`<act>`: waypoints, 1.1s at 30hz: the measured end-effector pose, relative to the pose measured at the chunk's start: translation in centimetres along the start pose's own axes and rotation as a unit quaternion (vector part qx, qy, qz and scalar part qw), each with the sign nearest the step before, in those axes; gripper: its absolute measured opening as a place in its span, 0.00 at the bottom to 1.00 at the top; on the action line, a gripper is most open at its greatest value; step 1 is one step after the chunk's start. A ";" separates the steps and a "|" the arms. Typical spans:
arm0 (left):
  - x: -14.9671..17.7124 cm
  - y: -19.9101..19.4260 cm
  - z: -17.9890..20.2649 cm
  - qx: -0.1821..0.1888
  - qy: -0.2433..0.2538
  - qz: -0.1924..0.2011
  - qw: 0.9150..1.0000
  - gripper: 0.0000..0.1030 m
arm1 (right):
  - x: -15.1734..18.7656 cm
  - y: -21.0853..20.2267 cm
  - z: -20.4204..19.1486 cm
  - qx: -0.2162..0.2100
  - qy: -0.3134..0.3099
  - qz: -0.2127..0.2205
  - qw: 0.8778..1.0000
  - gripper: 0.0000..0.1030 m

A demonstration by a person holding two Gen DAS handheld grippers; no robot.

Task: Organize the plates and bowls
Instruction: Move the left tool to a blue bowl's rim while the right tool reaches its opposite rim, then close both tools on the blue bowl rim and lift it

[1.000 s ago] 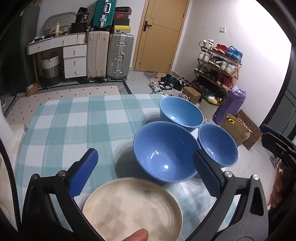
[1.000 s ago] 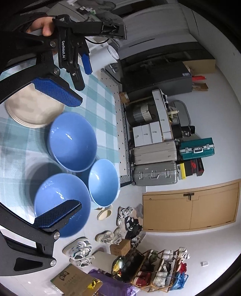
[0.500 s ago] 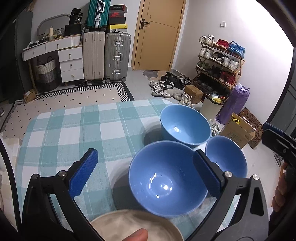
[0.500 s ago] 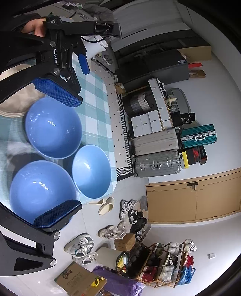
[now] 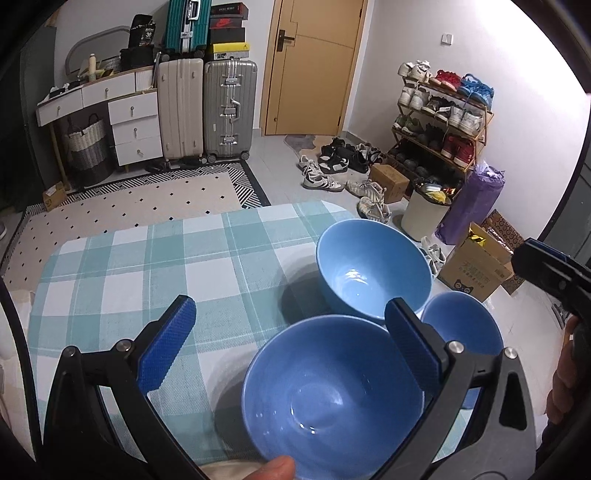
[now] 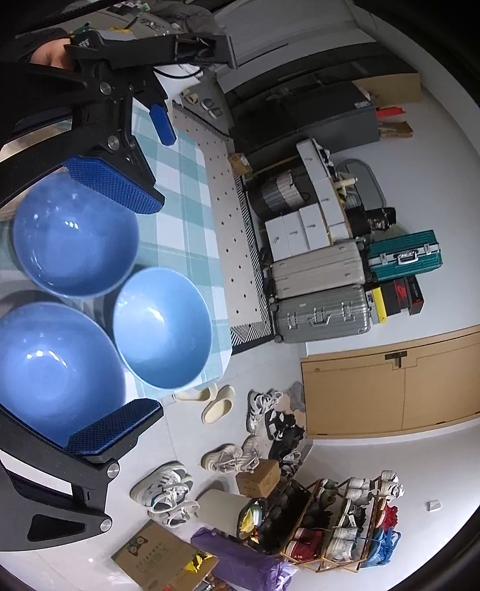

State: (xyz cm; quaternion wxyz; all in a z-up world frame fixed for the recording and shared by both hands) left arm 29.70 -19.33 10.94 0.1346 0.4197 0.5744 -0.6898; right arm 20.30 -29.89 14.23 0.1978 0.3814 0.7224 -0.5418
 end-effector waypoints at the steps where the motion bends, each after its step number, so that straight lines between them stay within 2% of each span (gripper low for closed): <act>1: -0.3 0.6 0.0 0.000 -0.001 -0.004 1.000 0.99 | -0.4 0.5 0.3 0.002 0.005 -0.004 1.000 0.99; 12: -1.7 6.9 -0.5 0.007 -0.014 -0.041 0.999 0.99 | -1.3 6.6 3.1 0.026 0.025 -0.051 0.998 0.98; 18: -1.7 10.8 -0.6 0.019 -0.025 -0.068 0.997 0.99 | -1.1 9.8 5.1 0.030 0.046 -0.078 0.995 0.83; 20: -1.7 12.1 -0.5 0.022 -0.023 -0.076 0.997 0.95 | -1.0 11.0 6.0 0.031 0.053 -0.091 0.994 0.79; 22: -1.6 13.1 -0.2 0.023 -0.019 -0.084 0.996 0.84 | -0.8 12.0 6.5 0.037 0.055 -0.098 0.993 0.77; 27: -1.5 15.6 0.3 0.043 -0.021 -0.104 0.993 0.73 | -0.4 14.3 8.3 0.043 0.072 -0.119 0.989 0.68; 33: -1.3 17.7 0.8 0.061 -0.026 -0.119 0.991 0.59 | 0.1 16.2 9.8 0.045 0.086 -0.135 0.986 0.48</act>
Point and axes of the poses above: each gripper's, at about its wrist camera, not at the fingertips, and y roughly the way its jaws point, z to its right, x to its underside, the point moved 1 cm from there along y, roughly the way its jaws point, and after that the axes turned 11 degrees about y, right-handed, at the moved point
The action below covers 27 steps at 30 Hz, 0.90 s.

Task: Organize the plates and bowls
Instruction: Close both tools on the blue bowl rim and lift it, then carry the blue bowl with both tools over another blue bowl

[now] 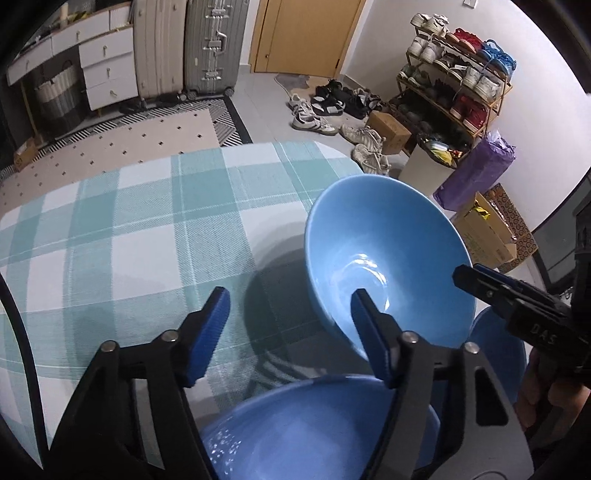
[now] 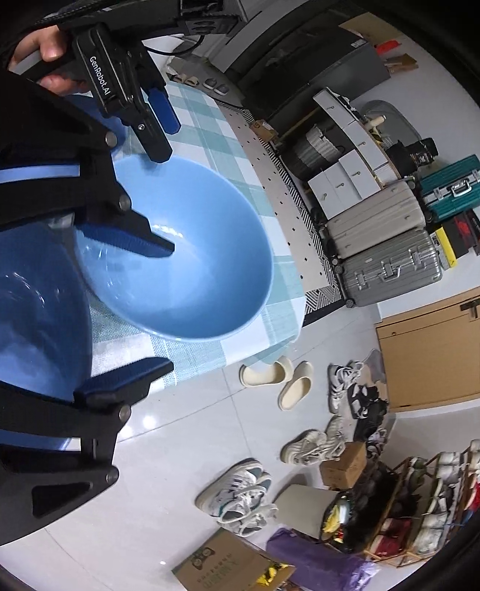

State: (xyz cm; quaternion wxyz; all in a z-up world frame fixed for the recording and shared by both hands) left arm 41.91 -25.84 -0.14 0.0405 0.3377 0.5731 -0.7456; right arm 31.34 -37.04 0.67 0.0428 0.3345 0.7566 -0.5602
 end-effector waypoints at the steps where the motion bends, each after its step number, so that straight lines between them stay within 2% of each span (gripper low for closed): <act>1: 0.0 0.3 0.0 0.001 -0.001 -0.002 1.000 0.54 | 0.0 0.2 0.2 0.001 0.001 -0.002 1.000 0.46; 5: -0.1 1.4 0.1 0.012 0.000 -0.005 1.000 0.41 | 0.3 0.7 0.3 0.007 -0.003 -0.004 1.000 0.33; 10: -0.6 2.1 1.0 0.024 0.015 -0.002 1.000 0.16 | 0.3 0.9 0.4 0.008 -0.006 0.001 1.000 0.21; 11: -0.7 1.9 1.3 0.024 0.017 -0.001 1.000 0.13 | 0.3 0.9 0.3 0.010 -0.008 0.003 1.000 0.18; 13: -0.7 1.9 1.6 0.015 0.024 0.002 1.000 0.12 | 0.4 0.8 0.3 0.009 -0.011 0.004 1.000 0.13; 27: -0.8 0.2 1.9 0.006 0.028 0.023 0.999 0.12 | 0.2 -0.1 -0.5 0.000 -0.019 0.021 1.000 0.13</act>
Point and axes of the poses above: each gripper's, at about its wrist camera, not at the fingertips, and y roughly the way its jaws point, z to its right, x to its underside, the point moved 1 cm from there along y, roughly the way its jaws point, and after that the axes turned 11 degrees about y, right-handed, at the moved point
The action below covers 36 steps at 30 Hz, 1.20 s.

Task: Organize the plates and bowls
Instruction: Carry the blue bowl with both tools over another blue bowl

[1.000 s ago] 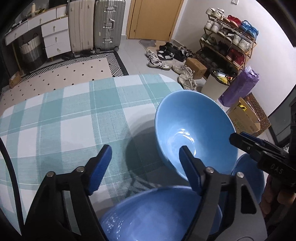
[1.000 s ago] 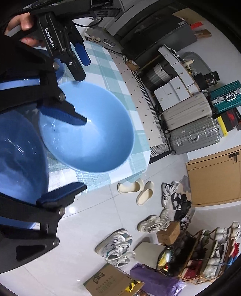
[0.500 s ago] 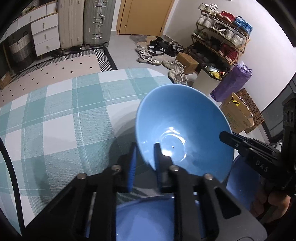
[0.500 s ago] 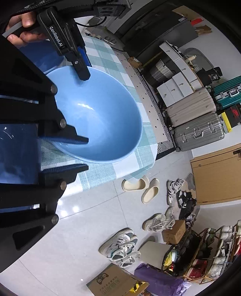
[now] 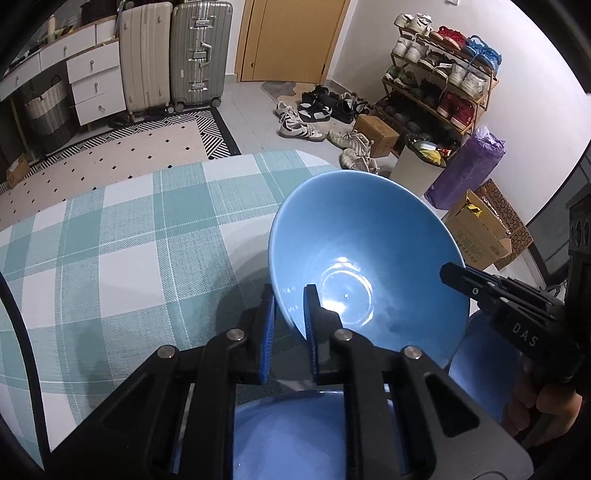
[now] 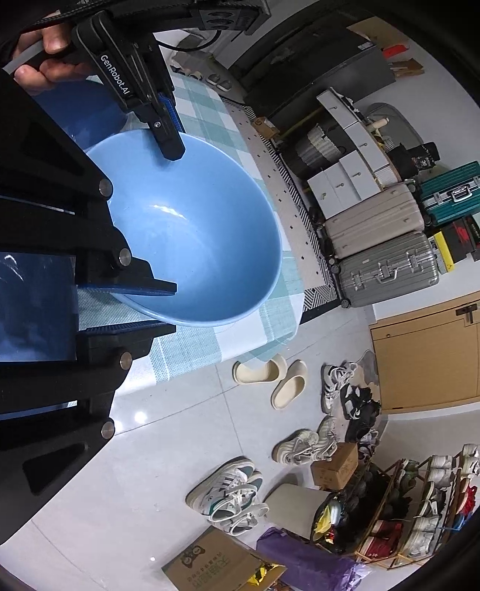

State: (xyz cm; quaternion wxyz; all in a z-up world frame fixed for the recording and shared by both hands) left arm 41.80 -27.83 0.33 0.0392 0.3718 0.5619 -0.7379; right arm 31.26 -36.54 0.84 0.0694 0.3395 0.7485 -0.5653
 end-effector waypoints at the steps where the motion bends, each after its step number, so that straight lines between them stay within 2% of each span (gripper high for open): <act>1: 0.0 -0.1 0.0 -0.001 0.000 0.001 1.000 0.12 | -0.1 -0.2 -0.1 -0.001 -0.001 0.004 1.000 0.13; 13: 0.1 -4.0 0.7 -0.011 0.006 0.027 1.000 0.12 | -0.1 -3.1 -1.4 -0.007 -0.023 0.042 0.999 0.13; 24: 0.7 -9.4 2.7 -0.016 0.014 0.051 0.998 0.12 | 0.9 -7.3 -1.5 -0.018 -0.031 0.067 0.997 0.14; 36: 3.6 -15.8 5.5 -0.026 0.024 0.069 0.997 0.12 | 3.5 -11.8 -2.0 -0.041 -0.036 0.083 0.995 0.14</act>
Point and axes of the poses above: each gripper's, at about its wrist camera, not at the fingertips, and y roughly the way its jaws point, z to its right, x to its underside, the point moved 1 cm from there along y, roughly the way its jaws point, and after that the axes turned 11 degrees about y, right-handed, at the moved point
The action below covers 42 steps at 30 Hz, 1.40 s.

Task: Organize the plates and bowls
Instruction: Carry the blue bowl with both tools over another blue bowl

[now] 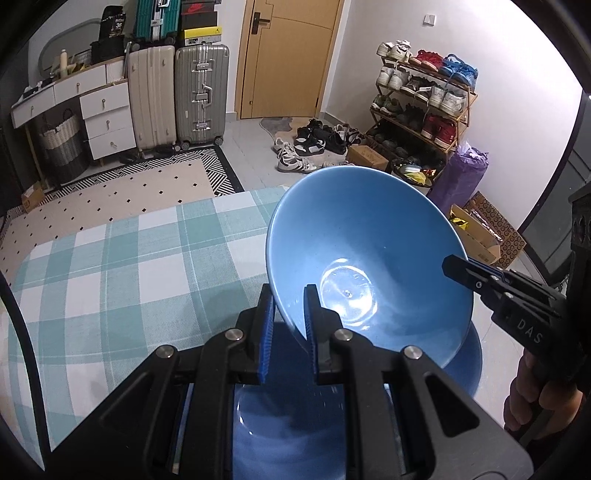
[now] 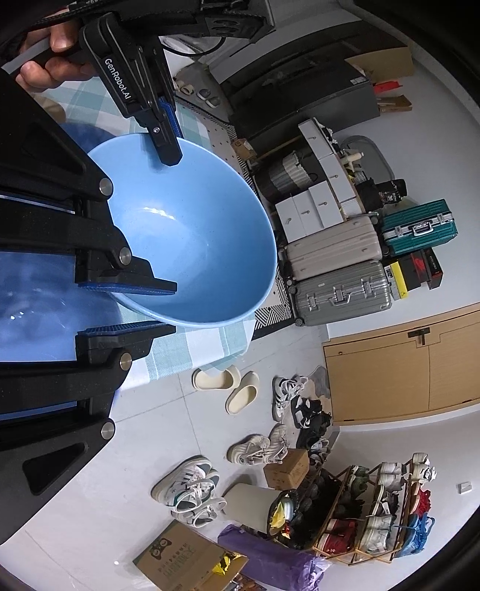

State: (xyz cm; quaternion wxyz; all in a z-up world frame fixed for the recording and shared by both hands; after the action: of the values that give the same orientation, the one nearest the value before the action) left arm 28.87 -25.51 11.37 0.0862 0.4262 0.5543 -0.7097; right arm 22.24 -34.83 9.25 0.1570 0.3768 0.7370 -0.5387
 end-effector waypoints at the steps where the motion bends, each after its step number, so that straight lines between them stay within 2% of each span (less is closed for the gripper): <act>1: 0.3 -0.5 0.1 0.000 -0.001 0.001 1.000 0.12 | 0.2 -0.4 -0.2 -0.002 -0.002 0.001 1.000 0.14; 8: 2.2 -4.8 0.4 -0.009 -0.001 0.010 1.000 0.12 | 1.8 -2.5 -1.6 -0.019 -0.011 0.008 1.000 0.14; 19: 5.8 -9.3 0.5 -0.024 -0.006 0.015 1.000 0.12 | 4.5 -3.9 -3.5 -0.032 -0.026 0.003 0.999 0.15; 29: 8.1 -10.8 -0.3 -0.037 -0.014 0.016 0.999 0.12 | 6.7 -4.0 -4.4 -0.049 -0.033 -0.006 0.998 0.15; 42: 11.0 -10.1 -1.8 -0.052 -0.023 0.000 0.998 0.12 | 8.9 -2.7 -5.9 -0.050 -0.049 -0.022 0.997 0.16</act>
State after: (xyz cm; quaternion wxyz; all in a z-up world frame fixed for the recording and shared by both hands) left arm 16.91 -16.29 10.83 0.1207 0.4043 0.5884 -0.6898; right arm 15.37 -26.39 7.60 0.1994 0.3249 0.7627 -0.5224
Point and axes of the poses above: each gripper's, at about its wrist camera, not at the fingertips, and y roughly the way its jaws point, z to its right, x to its underside, the point moved 1 cm from there along y, roughly the way its jaws point, and after that the axes turned 11 degrees about y, right-handed, at the moved point
